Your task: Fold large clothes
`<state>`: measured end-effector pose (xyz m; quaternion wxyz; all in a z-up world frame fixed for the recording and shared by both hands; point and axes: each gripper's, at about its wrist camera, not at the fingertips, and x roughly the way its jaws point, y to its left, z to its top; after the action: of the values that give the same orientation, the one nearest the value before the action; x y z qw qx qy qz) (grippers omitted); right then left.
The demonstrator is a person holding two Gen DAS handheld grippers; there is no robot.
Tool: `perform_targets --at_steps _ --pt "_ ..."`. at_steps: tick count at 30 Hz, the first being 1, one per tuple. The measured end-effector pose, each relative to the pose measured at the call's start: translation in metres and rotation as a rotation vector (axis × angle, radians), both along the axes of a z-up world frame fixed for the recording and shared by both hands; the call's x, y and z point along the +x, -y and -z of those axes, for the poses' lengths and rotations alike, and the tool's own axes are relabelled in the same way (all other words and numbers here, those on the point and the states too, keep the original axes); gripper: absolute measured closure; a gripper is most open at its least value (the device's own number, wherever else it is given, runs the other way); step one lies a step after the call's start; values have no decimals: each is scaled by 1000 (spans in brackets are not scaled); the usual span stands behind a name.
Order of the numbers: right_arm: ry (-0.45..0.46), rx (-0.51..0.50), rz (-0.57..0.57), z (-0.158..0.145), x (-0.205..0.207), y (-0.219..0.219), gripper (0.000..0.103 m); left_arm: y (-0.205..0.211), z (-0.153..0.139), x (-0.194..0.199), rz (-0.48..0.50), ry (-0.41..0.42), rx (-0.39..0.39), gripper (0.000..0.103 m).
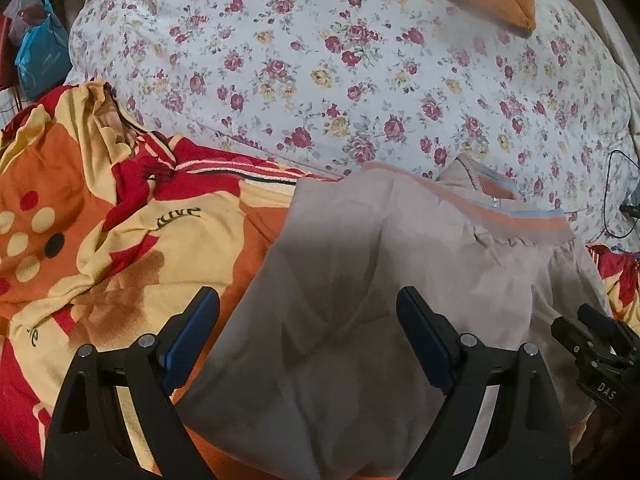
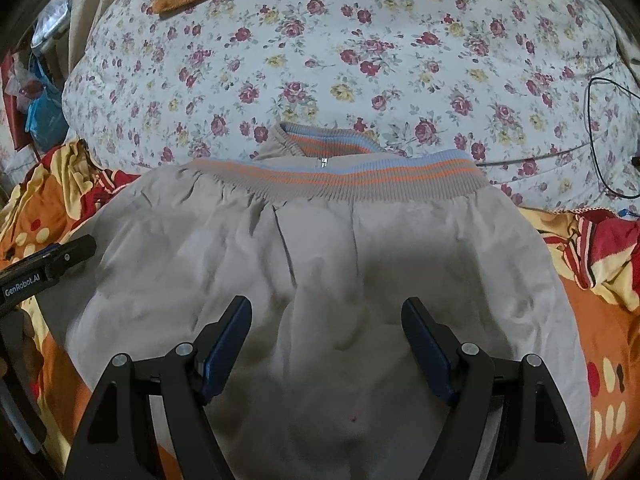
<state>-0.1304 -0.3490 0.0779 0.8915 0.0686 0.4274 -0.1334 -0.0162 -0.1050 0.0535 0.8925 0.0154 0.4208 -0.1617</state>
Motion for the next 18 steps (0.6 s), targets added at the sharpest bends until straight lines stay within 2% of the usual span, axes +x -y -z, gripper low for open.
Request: perform_targets --at_steps 18 --pt "15 10 -18 -2 0 -2 24 -1 2 4 -15 -10 21 13"
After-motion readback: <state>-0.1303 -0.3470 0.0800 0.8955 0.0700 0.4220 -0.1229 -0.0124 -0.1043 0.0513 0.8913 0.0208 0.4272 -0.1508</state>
